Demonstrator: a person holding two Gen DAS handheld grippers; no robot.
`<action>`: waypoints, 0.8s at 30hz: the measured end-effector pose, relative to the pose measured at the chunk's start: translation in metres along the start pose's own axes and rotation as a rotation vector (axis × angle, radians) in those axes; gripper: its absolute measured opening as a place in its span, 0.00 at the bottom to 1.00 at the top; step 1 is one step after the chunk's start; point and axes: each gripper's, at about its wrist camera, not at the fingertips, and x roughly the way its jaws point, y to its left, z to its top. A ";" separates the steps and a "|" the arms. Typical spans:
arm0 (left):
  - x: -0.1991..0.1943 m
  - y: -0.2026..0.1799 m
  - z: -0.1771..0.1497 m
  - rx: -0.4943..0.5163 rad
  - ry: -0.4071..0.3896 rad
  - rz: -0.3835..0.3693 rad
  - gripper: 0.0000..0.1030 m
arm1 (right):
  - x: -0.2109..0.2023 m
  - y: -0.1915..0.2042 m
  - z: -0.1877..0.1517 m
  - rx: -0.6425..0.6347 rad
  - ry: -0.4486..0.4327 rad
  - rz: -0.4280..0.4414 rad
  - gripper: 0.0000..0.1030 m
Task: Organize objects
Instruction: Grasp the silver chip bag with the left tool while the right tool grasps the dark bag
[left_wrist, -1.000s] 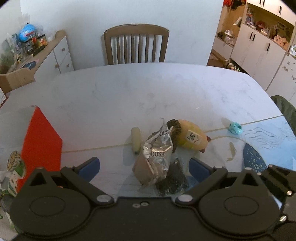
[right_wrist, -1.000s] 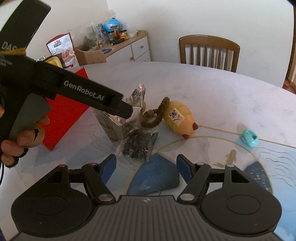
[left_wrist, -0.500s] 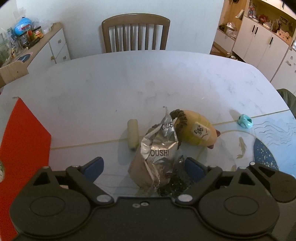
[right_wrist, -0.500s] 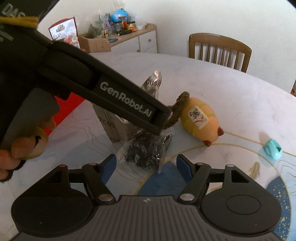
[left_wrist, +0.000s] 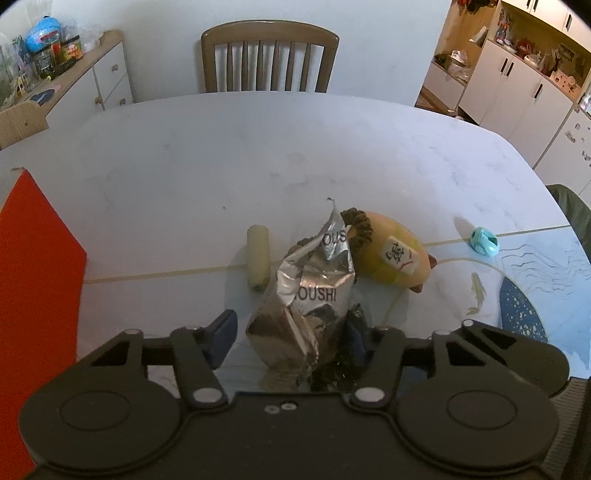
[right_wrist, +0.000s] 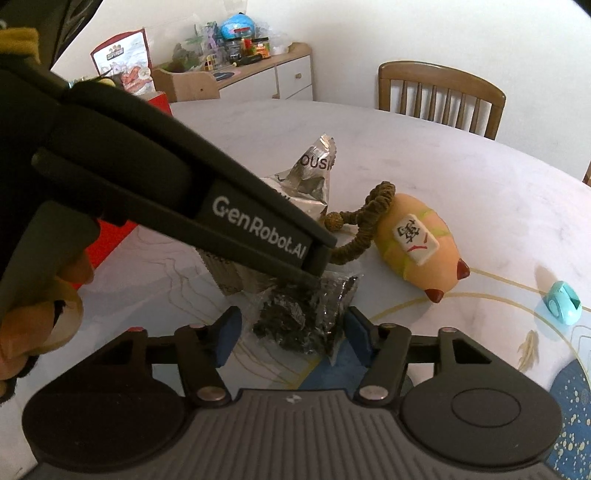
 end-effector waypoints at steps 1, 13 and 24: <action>0.000 0.000 0.000 0.000 -0.001 -0.006 0.51 | 0.000 0.001 0.000 -0.003 0.001 -0.005 0.53; -0.010 0.002 0.000 0.003 -0.020 -0.009 0.41 | -0.008 0.007 0.008 -0.027 0.002 -0.034 0.28; -0.046 0.024 -0.004 -0.013 -0.033 -0.032 0.41 | -0.032 0.017 0.012 0.001 -0.019 -0.058 0.24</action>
